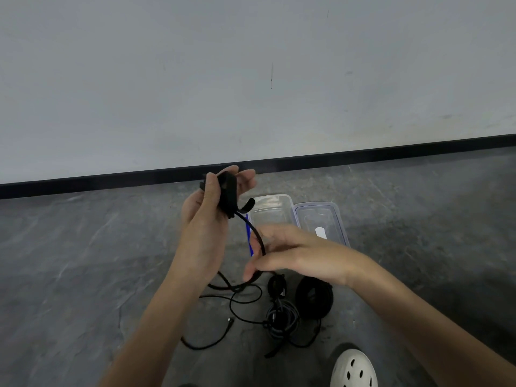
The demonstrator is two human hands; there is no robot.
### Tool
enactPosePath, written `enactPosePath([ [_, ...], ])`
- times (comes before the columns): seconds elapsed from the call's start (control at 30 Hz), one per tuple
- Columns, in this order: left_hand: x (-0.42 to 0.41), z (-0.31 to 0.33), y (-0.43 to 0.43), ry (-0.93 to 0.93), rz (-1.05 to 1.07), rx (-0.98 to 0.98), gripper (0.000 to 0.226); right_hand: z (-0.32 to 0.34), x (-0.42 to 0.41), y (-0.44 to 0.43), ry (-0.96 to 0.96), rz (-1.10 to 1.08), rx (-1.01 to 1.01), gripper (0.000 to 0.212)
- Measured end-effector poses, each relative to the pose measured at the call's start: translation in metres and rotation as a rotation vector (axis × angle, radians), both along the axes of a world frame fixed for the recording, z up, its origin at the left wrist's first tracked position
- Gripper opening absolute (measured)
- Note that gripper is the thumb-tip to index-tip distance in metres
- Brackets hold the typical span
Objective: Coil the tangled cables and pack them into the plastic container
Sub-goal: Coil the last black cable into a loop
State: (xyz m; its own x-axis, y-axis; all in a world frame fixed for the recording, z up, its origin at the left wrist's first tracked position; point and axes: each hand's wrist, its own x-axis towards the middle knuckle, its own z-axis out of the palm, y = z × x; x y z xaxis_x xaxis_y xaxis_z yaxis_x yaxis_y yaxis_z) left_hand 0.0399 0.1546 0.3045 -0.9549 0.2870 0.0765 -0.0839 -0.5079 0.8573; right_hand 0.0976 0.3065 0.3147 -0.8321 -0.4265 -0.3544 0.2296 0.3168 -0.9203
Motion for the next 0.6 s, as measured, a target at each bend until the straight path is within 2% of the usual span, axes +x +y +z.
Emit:
enactPosePath([
  [0.1, -0.005, -0.004, -0.003, 0.036, 0.023, -0.064, 0.04, -0.001, 0.001, 0.0, 0.012, 0.024, 0.028, 0.017],
  [0.23, -0.007, -0.013, -0.005, 0.09, 0.103, -0.312, 0.037, 0.002, 0.001, 0.0, 0.047, -0.009, 0.093, 0.034],
  [0.43, -0.006, -0.017, -0.002, 0.212, 0.151, -0.58, 0.024, 0.006, 0.001, 0.0, 0.112, -0.087, 0.083, 0.017],
  [0.6, -0.004, -0.02, 0.0, 0.279, 0.129, -0.865, 0.026, 0.008, 0.003, 0.0, 0.121, -0.063, 0.077, 0.008],
])
